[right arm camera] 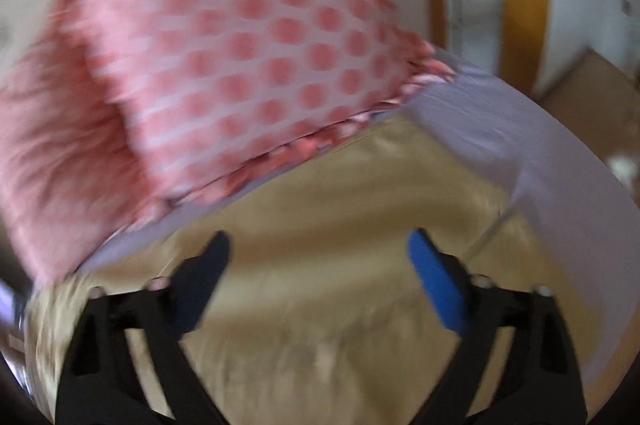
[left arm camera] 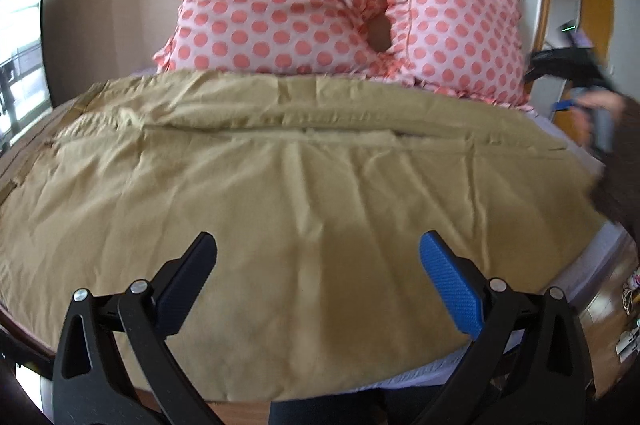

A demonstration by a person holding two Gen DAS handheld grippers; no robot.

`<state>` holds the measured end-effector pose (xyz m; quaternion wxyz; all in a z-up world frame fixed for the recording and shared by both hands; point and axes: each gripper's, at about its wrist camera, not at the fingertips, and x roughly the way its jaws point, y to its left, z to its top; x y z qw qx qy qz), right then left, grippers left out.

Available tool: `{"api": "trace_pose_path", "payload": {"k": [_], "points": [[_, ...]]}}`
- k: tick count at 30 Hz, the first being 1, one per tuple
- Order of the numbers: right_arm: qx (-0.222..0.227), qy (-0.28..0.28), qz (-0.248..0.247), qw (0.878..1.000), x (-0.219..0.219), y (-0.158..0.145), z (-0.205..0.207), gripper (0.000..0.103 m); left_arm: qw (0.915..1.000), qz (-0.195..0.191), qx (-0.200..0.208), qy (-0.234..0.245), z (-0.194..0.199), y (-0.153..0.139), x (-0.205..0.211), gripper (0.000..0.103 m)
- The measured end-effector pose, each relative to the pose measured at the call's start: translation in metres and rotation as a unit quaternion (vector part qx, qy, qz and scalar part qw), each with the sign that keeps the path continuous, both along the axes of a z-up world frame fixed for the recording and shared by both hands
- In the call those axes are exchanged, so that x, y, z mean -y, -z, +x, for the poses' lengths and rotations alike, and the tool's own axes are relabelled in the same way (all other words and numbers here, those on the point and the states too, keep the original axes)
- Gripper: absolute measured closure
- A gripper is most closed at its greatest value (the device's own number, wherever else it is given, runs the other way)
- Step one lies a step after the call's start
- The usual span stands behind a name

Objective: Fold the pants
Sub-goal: 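Reach the right tool to the pants' waistband and close on it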

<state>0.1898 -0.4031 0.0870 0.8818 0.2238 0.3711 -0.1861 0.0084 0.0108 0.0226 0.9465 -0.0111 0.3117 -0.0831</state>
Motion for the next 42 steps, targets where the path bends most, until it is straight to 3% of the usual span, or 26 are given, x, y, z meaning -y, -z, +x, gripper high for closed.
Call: {"api": "trace_pose_path", "payload": {"k": [5, 9, 11, 12, 15, 16, 17, 20, 23, 28, 33, 37, 40, 42], "points": [[-0.076, 0.088, -0.002, 0.993, 0.042, 0.032, 0.085, 0.036, 0.9997, -0.007, 0.020, 0.015, 0.009, -0.009, -0.002, 0.002], [-0.091, 0.130, 0.017, 0.987, 0.063, 0.053, 0.114, 0.036, 0.9997, -0.001, 0.014, 0.018, 0.013, -0.003, -0.003, 0.002], [-0.112, 0.146, -0.003, 0.983, 0.069, 0.065, 0.122, 0.041, 0.9998, -0.001, 0.007, 0.018, 0.017, 0.000, -0.004, 0.002], [-0.117, 0.149, -0.032, 0.981, 0.069, 0.068, 0.125, 0.048, 0.9999, -0.003, 0.003, 0.017, 0.019, 0.002, -0.004, 0.002], [-0.081, 0.138, -0.049, 0.986, 0.073, 0.078, 0.117, 0.078, 0.9998, -0.013, 0.003, 0.013, 0.020, 0.002, -0.008, 0.002], [-0.071, 0.131, -0.051, 0.988, 0.076, 0.082, 0.114, 0.096, 0.9998, -0.017, 0.006, 0.011, 0.019, 0.002, -0.010, 0.002], [-0.063, 0.133, -0.046, 0.988, 0.083, 0.086, 0.107, 0.101, 0.9997, -0.022, 0.008, 0.009, 0.018, 0.000, -0.012, 0.002], [0.018, 0.132, 0.058, 0.989, 0.112, 0.094, 0.073, 0.102, 0.9986, -0.050, 0.011, 0.009, 0.017, -0.006, -0.023, 0.002], [0.092, 0.107, 0.084, 0.986, 0.118, 0.088, 0.026, 0.102, 0.9941, -0.106, 0.017, 0.011, 0.016, -0.012, -0.045, 0.002], [0.100, 0.082, 0.102, 0.986, 0.122, 0.092, 0.003, 0.102, 0.9850, -0.172, 0.000, -0.002, 0.021, -0.017, -0.058, 0.002], [0.139, 0.071, 0.120, 0.980, 0.092, 0.067, -0.051, 0.102, 0.9872, -0.157, 0.026, -0.007, 0.002, -0.023, -0.060, 0.002], [0.145, 0.098, 0.135, 0.975, 0.077, 0.061, -0.136, 0.103, 0.9862, -0.164, 0.020, -0.007, 0.005, -0.022, -0.066, 0.002], [0.138, 0.096, 0.206, 0.964, 0.088, 0.080, -0.162, 0.101, 0.9855, -0.169, 0.017, 0.006, 0.010, -0.020, -0.061, 0.002], [0.131, 0.091, 0.246, 0.956, 0.089, 0.082, -0.157, 0.090, 0.9851, -0.170, 0.014, 0.019, 0.012, -0.020, -0.054, 0.002]]}}
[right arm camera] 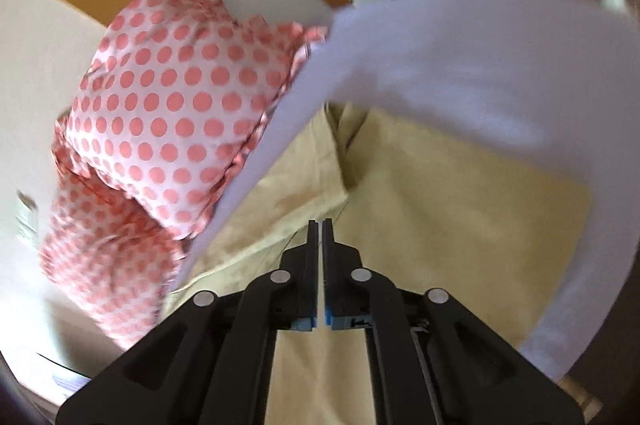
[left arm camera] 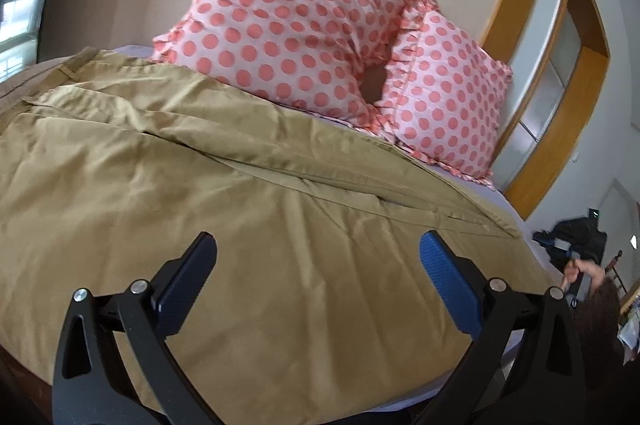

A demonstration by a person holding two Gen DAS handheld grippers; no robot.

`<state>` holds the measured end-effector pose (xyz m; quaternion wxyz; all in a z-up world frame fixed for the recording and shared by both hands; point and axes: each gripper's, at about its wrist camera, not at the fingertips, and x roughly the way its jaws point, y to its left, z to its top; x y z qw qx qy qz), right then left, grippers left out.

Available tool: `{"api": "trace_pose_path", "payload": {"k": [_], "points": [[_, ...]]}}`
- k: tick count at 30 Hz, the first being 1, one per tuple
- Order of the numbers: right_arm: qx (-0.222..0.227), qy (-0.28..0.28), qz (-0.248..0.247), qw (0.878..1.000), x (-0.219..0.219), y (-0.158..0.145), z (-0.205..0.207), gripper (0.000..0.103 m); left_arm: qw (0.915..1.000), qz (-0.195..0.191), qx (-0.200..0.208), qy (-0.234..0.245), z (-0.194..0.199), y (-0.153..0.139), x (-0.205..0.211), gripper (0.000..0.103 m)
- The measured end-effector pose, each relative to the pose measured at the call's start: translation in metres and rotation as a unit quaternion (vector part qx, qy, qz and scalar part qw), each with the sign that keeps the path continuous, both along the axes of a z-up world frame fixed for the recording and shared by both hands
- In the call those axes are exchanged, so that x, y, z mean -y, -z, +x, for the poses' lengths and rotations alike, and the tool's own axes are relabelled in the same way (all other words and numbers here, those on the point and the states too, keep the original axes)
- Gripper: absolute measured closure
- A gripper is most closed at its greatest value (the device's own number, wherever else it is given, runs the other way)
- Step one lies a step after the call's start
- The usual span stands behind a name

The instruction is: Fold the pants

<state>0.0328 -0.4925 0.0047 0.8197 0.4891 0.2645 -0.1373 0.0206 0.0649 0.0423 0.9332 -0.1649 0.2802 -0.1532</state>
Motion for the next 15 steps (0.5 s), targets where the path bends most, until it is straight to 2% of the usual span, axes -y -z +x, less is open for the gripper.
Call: {"api": "trace_pose_path", "payload": {"k": [2, 3, 5, 7, 10, 13, 15], "points": [[0.010, -0.023, 0.020, 0.999, -0.007, -0.003, 0.013, 0.054, 0.9999, 0.004, 0.001, 0.010, -0.001, 0.000, 0.006, 0.002], [0.011, -0.031, 0.024, 0.999, -0.013, -0.004, 0.020, 0.049, 0.9998, 0.011, 0.004, 0.014, -0.004, 0.000, 0.010, 0.002], [0.007, -0.047, 0.036, 0.998, -0.026, -0.003, 0.038, 0.047, 0.9997, 0.021, 0.006, 0.013, -0.009, 0.001, 0.012, 0.002], [-0.016, -0.053, 0.055, 0.997, -0.034, 0.005, 0.063, 0.047, 0.9996, 0.027, 0.002, 0.009, -0.010, 0.002, 0.011, 0.002], [-0.045, -0.052, 0.081, 0.994, -0.040, 0.022, 0.089, 0.052, 0.9995, 0.031, 0.000, -0.003, -0.013, 0.003, 0.004, 0.002], [-0.035, -0.018, 0.071, 0.997, -0.042, 0.021, 0.093, 0.053, 0.9994, 0.030, 0.005, -0.018, -0.015, -0.002, -0.004, 0.002], [-0.026, 0.005, 0.076, 0.997, -0.038, 0.024, 0.092, 0.063, 0.9994, 0.024, 0.009, -0.021, -0.016, -0.006, -0.010, 0.002]]}}
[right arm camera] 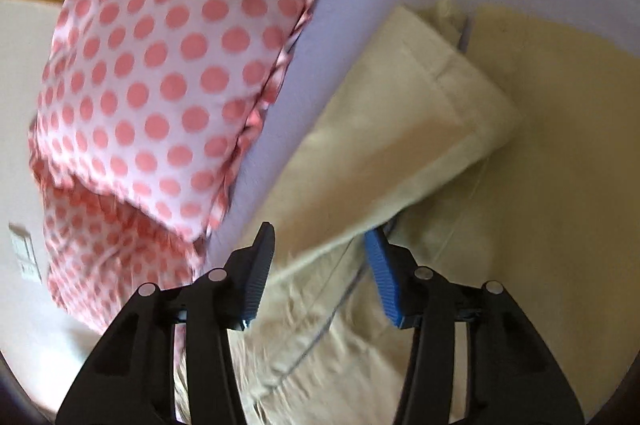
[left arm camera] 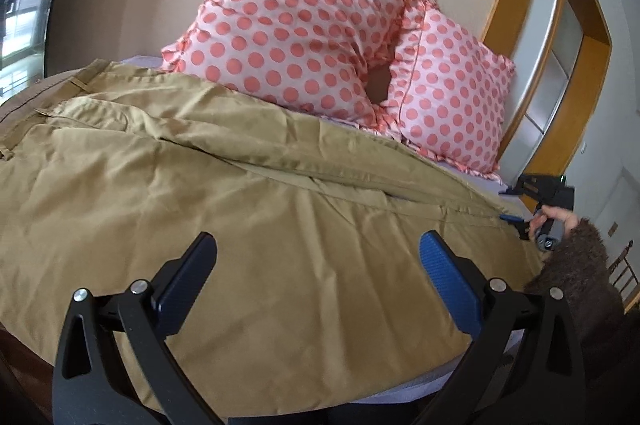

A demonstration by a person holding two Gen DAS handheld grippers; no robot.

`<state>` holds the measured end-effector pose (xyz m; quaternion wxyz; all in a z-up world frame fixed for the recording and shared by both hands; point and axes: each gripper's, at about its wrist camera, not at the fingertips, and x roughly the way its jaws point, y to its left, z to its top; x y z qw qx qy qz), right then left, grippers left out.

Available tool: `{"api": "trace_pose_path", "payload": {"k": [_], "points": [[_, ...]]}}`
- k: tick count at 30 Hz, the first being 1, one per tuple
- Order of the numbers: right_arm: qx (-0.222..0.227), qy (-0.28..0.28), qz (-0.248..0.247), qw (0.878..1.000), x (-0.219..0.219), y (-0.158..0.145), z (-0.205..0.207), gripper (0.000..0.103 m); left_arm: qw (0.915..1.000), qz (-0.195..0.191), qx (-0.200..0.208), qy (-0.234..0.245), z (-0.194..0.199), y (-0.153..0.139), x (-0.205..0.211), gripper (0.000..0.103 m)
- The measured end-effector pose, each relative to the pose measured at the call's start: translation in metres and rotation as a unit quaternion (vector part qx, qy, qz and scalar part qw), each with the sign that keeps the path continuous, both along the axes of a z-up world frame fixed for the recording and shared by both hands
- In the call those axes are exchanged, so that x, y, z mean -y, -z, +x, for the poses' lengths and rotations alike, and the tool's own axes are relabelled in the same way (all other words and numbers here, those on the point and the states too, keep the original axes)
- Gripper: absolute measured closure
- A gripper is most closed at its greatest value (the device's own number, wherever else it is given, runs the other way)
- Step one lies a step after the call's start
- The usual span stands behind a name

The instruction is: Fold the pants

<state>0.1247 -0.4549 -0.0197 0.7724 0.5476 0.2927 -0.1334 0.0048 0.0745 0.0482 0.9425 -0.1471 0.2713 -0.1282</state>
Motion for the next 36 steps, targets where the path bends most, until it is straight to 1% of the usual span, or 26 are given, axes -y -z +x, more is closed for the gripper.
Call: {"api": "trace_pose_path", "payload": {"k": [1, 2, 4, 6, 7, 10, 11, 12, 14, 16, 19, 20, 23, 25, 27, 28, 29, 30, 31, 32, 33, 35, 36], "points": [[0.001, 0.008, 0.001, 1.000, 0.003, 0.004, 0.000, 0.083, 1.0000, -0.004, 0.002, 0.002, 0.000, -0.002, -0.002, 0.002], [-0.002, 0.010, -0.004, 1.000, 0.005, 0.007, 0.001, 0.099, 0.9999, -0.010, 0.004, 0.006, 0.001, -0.004, -0.003, 0.002], [0.013, 0.008, -0.003, 1.000, 0.009, 0.013, -0.002, 0.101, 0.9997, -0.019, 0.010, 0.016, 0.004, -0.009, -0.006, 0.002], [0.057, 0.012, 0.000, 0.998, 0.012, 0.009, -0.017, 0.101, 0.9992, -0.027, 0.016, 0.023, 0.009, -0.018, -0.013, 0.002], [0.084, 0.011, -0.015, 0.996, 0.012, 0.001, -0.031, 0.101, 0.9990, -0.032, 0.017, 0.025, 0.012, -0.022, -0.018, 0.002], [0.121, 0.015, -0.049, 0.991, 0.011, -0.012, -0.064, 0.101, 0.9987, -0.048, 0.011, 0.013, 0.027, -0.038, -0.038, 0.002], [0.128, 0.016, -0.054, 0.990, 0.011, -0.013, -0.076, 0.101, 0.9985, -0.053, 0.008, 0.008, 0.033, -0.042, -0.045, 0.002], [0.141, 0.013, -0.049, 0.989, 0.011, -0.012, -0.089, 0.101, 0.9982, -0.060, 0.002, 0.003, 0.044, -0.046, -0.053, 0.002], [0.175, 0.007, -0.042, 0.984, 0.012, -0.013, -0.109, 0.101, 0.9972, -0.071, -0.022, -0.006, 0.067, -0.050, -0.065, 0.002], [0.199, 0.005, -0.055, 0.979, 0.010, -0.019, -0.128, 0.101, 0.9947, -0.088, -0.051, -0.012, 0.094, -0.049, -0.075, 0.002], [0.216, 0.004, -0.060, 0.975, 0.009, -0.024, -0.140, 0.101, 0.9876, -0.112, -0.108, -0.019, 0.147, -0.042, -0.086, 0.002], [0.218, 0.003, -0.058, 0.974, 0.007, -0.027, -0.136, 0.101, 0.9862, -0.114, -0.118, -0.024, 0.156, -0.040, -0.088, 0.002], [0.223, 0.000, -0.057, 0.973, 0.009, -0.030, -0.136, 0.101, 0.9796, -0.109, -0.160, -0.054, 0.205, -0.031, -0.093, 0.003], [0.224, 0.000, -0.056, 0.973, 0.009, -0.029, -0.135, 0.101, 0.9747, -0.097, -0.187, -0.074, 0.233, -0.023, -0.094, 0.009], [0.224, -0.001, -0.056, 0.973, 0.010, -0.028, -0.136, 0.101, 0.9691, -0.087, -0.211, -0.094, 0.262, -0.015, -0.098, 0.019], [0.224, -0.002, -0.056, 0.973, 0.010, -0.027, -0.136, 0.101, 0.9660, -0.085, -0.220, -0.106, 0.272, -0.010, -0.100, 0.029], [0.223, -0.002, -0.056, 0.973, 0.010, -0.027, -0.134, 0.101, 0.9636, -0.084, -0.226, -0.115, 0.281, -0.005, -0.104, 0.048], [0.222, -0.003, -0.056, 0.974, 0.011, -0.026, -0.133, 0.101, 0.9619, -0.089, -0.229, -0.121, 0.285, -0.001, -0.107, 0.086], [0.223, -0.004, -0.052, 0.974, 0.013, -0.025, -0.132, 0.101, 0.9595, -0.101, -0.232, -0.125, 0.285, 0.002, -0.113, 0.097], [0.224, -0.007, -0.052, 0.973, 0.013, -0.025, -0.130, 0.101, 0.9579, -0.117, -0.230, -0.126, 0.280, 0.003, -0.117, 0.096], [0.225, -0.008, -0.054, 0.973, 0.014, -0.027, -0.130, 0.101, 0.9627, -0.126, -0.205, -0.124, 0.263, -0.003, -0.120, 0.097], [0.229, -0.009, -0.058, 0.972, 0.018, -0.030, -0.133, 0.101, 0.9742, -0.103, -0.164, -0.117, 0.229, -0.021, -0.119, 0.097], [0.232, -0.007, -0.058, 0.971, 0.019, -0.031, -0.137, 0.101, 0.9801, -0.094, -0.133, -0.113, 0.196, -0.033, -0.120, 0.097]]}}
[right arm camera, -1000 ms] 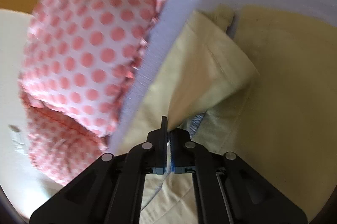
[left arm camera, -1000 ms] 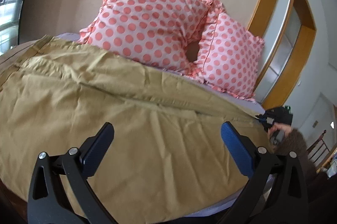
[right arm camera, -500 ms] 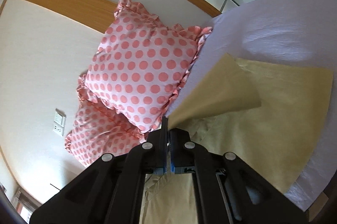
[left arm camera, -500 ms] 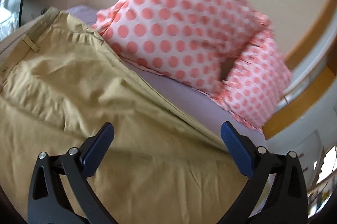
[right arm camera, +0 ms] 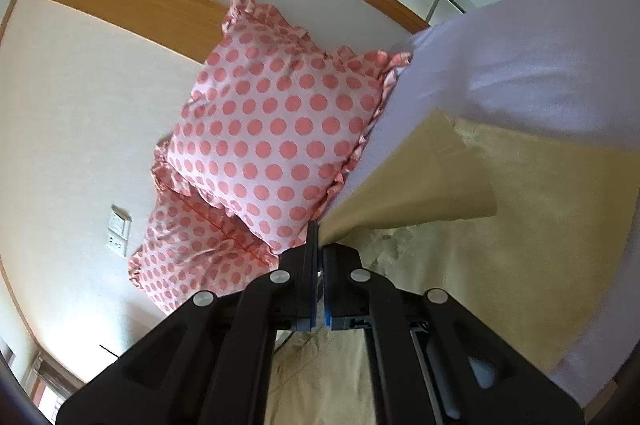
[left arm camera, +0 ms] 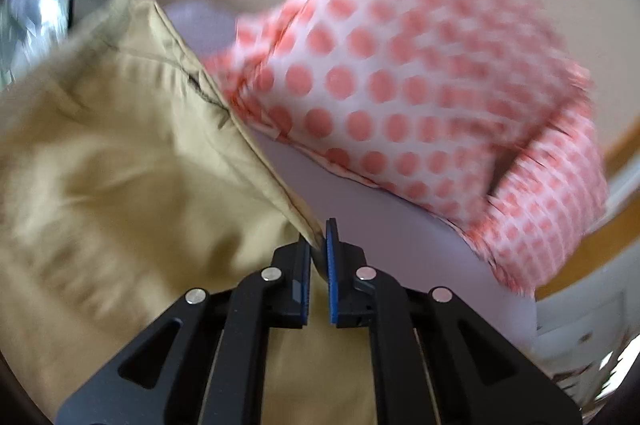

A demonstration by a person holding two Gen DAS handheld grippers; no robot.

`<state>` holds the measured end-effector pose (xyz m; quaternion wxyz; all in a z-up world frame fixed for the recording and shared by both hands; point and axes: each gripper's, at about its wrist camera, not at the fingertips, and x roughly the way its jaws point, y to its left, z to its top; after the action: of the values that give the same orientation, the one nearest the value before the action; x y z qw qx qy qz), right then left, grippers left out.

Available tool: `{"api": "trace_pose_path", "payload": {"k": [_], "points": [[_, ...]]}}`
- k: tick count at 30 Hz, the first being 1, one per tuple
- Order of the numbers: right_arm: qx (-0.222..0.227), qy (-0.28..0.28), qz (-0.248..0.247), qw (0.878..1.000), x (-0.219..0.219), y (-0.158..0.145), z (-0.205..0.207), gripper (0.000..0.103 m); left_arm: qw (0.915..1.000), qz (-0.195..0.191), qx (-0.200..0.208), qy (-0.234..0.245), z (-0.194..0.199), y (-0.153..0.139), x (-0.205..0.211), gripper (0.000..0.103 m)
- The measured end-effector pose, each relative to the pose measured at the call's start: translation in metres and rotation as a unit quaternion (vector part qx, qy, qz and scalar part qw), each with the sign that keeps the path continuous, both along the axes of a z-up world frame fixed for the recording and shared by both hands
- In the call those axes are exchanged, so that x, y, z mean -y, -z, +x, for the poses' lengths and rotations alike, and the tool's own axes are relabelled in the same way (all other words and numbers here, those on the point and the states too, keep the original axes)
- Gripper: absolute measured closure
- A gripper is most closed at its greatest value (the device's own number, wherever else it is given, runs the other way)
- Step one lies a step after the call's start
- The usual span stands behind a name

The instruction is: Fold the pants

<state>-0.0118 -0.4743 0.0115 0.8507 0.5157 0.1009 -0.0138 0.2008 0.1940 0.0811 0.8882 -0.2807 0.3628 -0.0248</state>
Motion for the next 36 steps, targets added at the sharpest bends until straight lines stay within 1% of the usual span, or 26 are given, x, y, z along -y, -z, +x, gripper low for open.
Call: {"api": "trace_pose_path", "payload": {"k": [1, 2, 4, 5, 6, 8, 10, 12, 16, 17, 18, 19, 20, 21, 22, 23, 24, 25, 27, 29, 30, 31, 32, 33, 34, 36], "points": [[0.003, 0.002, -0.001, 1.000, 0.002, -0.001, -0.005, 0.101, 0.9997, 0.006, 0.023, 0.001, -0.030, -0.007, -0.001, 0.097], [0.003, 0.005, -0.002, 1.000, 0.004, -0.001, -0.010, 0.101, 0.9989, 0.010, 0.046, 0.002, -0.073, -0.013, -0.003, 0.096], [-0.001, 0.011, -0.004, 1.000, 0.006, 0.002, -0.021, 0.101, 0.9982, 0.015, 0.058, 0.001, -0.127, -0.011, -0.001, 0.096], [-0.007, 0.014, -0.006, 1.000, 0.008, 0.006, -0.027, 0.101, 0.9984, 0.019, 0.054, -0.003, -0.160, -0.002, 0.000, 0.096], [-0.014, 0.017, -0.007, 1.000, 0.008, 0.009, -0.031, 0.101, 0.9986, 0.021, 0.047, -0.006, -0.178, 0.006, 0.003, 0.096], [-0.037, 0.022, -0.010, 0.999, 0.008, 0.020, -0.038, 0.101, 0.9994, 0.019, 0.027, -0.012, -0.217, 0.030, 0.009, 0.096], [-0.055, 0.025, -0.007, 0.998, 0.009, 0.030, -0.042, 0.101, 0.9997, 0.012, 0.012, -0.016, -0.237, 0.050, 0.011, 0.096], [-0.073, 0.030, -0.004, 0.997, 0.010, 0.041, -0.047, 0.101, 0.9997, 0.004, 0.011, -0.022, -0.247, 0.060, 0.011, 0.096], [-0.106, 0.037, -0.009, 0.994, 0.011, 0.049, -0.052, 0.099, 0.9997, 0.007, 0.013, -0.020, -0.246, 0.073, 0.013, 0.095], [-0.119, 0.045, -0.016, 0.992, 0.011, 0.048, -0.056, 0.093, 0.9997, 0.006, 0.016, -0.018, -0.247, 0.074, 0.014, 0.094], [-0.127, 0.052, -0.022, 0.990, 0.011, 0.045, -0.060, 0.083, 0.9996, 0.005, 0.022, -0.016, -0.250, 0.076, 0.014, 0.092], [-0.138, 0.067, -0.034, 0.988, 0.012, 0.041, -0.066, 0.051, 0.9996, 0.004, 0.026, -0.014, -0.252, 0.076, 0.014, 0.090], [-0.142, 0.080, -0.043, 0.986, 0.012, 0.038, -0.070, 0.028, 0.9994, 0.001, 0.032, -0.010, -0.256, 0.078, 0.014, 0.084], [-0.143, 0.096, -0.054, 0.984, 0.012, 0.036, -0.075, 0.026, 0.9994, -0.002, 0.035, -0.007, -0.259, 0.081, 0.013, 0.081], [-0.147, 0.106, -0.064, 0.981, 0.013, 0.035, -0.079, 0.027, 0.9993, -0.008, 0.036, -0.005, -0.262, 0.084, 0.012, 0.077], [-0.151, 0.106, -0.066, 0.981, 0.015, 0.036, -0.078, 0.028, 0.9992, -0.014, 0.037, -0.007, -0.267, 0.089, 0.011, 0.068], [-0.157, 0.103, -0.064, 0.980, 0.016, 0.039, -0.077, 0.030, 0.9989, -0.020, 0.041, -0.009, -0.271, 0.093, 0.009, 0.064], [-0.162, 0.100, -0.061, 0.980, 0.017, 0.043, -0.075, 0.033, 0.9986, -0.029, 0.044, -0.009, -0.276, 0.096, 0.007, 0.064], [-0.164, 0.107, -0.078, 0.978, 0.014, 0.043, -0.074, 0.033, 0.9979, -0.040, 0.049, -0.014, -0.285, 0.102, 0.002, 0.064], [-0.162, 0.097, -0.084, 0.978, 0.010, 0.044, -0.067, 0.043, 0.9972, -0.044, 0.055, -0.027, -0.296, 0.105, -0.005, 0.063], [-0.161, 0.098, -0.092, 0.978, 0.009, 0.045, -0.065, 0.048, 0.9968, -0.046, 0.058, -0.031, -0.298, 0.106, -0.009, 0.061], [-0.161, 0.098, -0.101, 0.977, 0.007, 0.046, -0.061, 0.071, 0.9964, -0.048, 0.060, -0.037, -0.301, 0.106, -0.012, 0.060], [-0.163, 0.091, -0.105, 0.977, 0.008, 0.050, -0.055, 0.097, 0.9959, -0.049, 0.063, -0.043, -0.302, 0.107, -0.016, 0.059], [-0.157, 0.088, -0.108, 0.978, 0.009, 0.050, -0.052, 0.097, 0.9958, -0.049, 0.063, -0.046, -0.302, 0.107, -0.019, 0.058], [-0.141, 0.079, -0.102, 0.982, 0.011, 0.050, -0.050, 0.097, 0.9956, -0.047, 0.063, -0.051, -0.302, 0.108, -0.021, 0.057], [-0.125, 0.071, -0.118, 0.982, 0.004, 0.039, -0.042, 0.098, 0.9952, -0.047, 0.065, -0.056, -0.301, 0.108, -0.025, 0.052]]}}
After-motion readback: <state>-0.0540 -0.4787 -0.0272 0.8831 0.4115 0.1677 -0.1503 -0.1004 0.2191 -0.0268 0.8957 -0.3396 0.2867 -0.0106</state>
